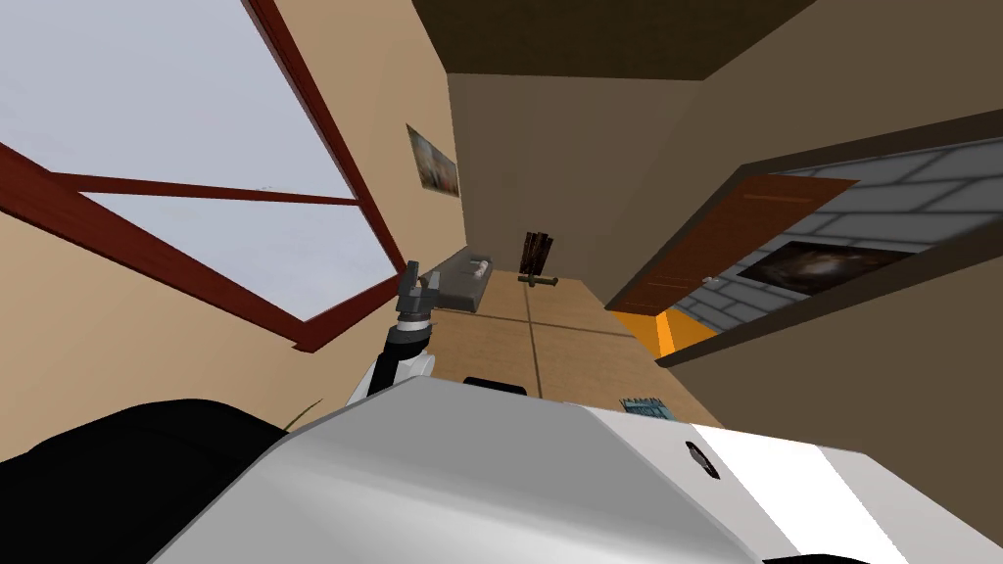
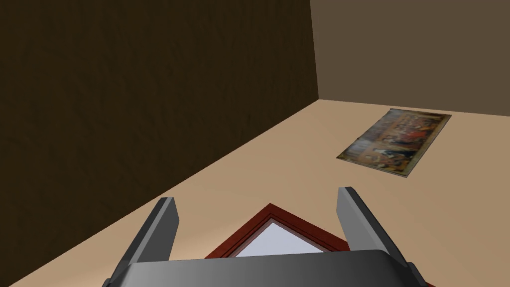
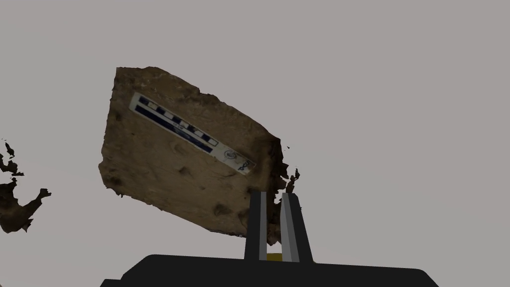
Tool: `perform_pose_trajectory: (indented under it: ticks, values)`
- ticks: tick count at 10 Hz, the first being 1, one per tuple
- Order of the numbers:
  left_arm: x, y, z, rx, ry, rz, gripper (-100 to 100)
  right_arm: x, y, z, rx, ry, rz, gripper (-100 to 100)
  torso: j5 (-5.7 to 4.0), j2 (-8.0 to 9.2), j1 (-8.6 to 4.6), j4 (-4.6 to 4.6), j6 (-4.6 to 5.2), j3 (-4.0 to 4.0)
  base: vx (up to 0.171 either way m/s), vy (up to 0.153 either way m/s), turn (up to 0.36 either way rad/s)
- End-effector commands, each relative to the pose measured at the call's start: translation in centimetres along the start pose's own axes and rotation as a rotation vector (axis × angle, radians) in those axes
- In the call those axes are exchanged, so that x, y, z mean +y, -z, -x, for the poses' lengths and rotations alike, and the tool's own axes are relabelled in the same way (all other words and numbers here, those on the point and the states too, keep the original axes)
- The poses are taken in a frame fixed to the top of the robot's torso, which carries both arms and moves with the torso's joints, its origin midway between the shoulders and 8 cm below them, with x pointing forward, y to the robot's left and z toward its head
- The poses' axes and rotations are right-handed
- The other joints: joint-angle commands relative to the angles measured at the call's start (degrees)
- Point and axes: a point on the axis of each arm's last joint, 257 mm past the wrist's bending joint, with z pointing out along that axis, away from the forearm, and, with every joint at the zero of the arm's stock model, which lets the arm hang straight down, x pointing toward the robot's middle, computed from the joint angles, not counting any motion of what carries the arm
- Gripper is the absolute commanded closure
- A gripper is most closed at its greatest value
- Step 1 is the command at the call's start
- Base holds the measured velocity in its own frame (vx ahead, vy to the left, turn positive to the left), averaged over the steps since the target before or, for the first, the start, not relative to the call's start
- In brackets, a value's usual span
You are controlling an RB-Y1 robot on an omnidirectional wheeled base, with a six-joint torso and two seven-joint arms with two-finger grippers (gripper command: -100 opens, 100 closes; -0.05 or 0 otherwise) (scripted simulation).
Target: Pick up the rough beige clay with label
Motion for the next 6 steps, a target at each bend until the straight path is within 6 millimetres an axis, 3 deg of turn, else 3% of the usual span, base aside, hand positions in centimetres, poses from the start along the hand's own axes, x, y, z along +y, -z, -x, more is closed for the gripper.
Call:
perform_pose_trajectory:
  ticks: [1,2,3,6]
  values:
    - [0.0,0.0,0.0,0.000,0.000,0.000,0,0.3,-0.2,0.1,0.012,0.035,0.004,100,0.00,0.00,0.00,0.00,0.00,0.00,0.016,0.020,0.047]
    - [0.0,0.0,0.0,0.000,0.000,0.000,0,0.3,-0.2,-0.1,0.017,0.046,0.003,100,0.00,0.03,-0.04,0.01,-0.04,0.02,0.003,0.001,0.040]
    - [0.0,0.0,0.0,0.000,0.000,0.000,0,1.7,-0.8,3.2,-0.015,0.045,0.032,100,-0.01,0.09,-0.10,0.01,-0.02,0.05,0.032,0.012,-0.347]
    - [0.0,0.0,0.0,0.000,0.000,0.000,0,1.5,-0.8,2.5,0.012,0.100,0.025,100,-0.01,0.04,-0.04,0.01,-0.01,0.02,0.021,0.017,-0.053]
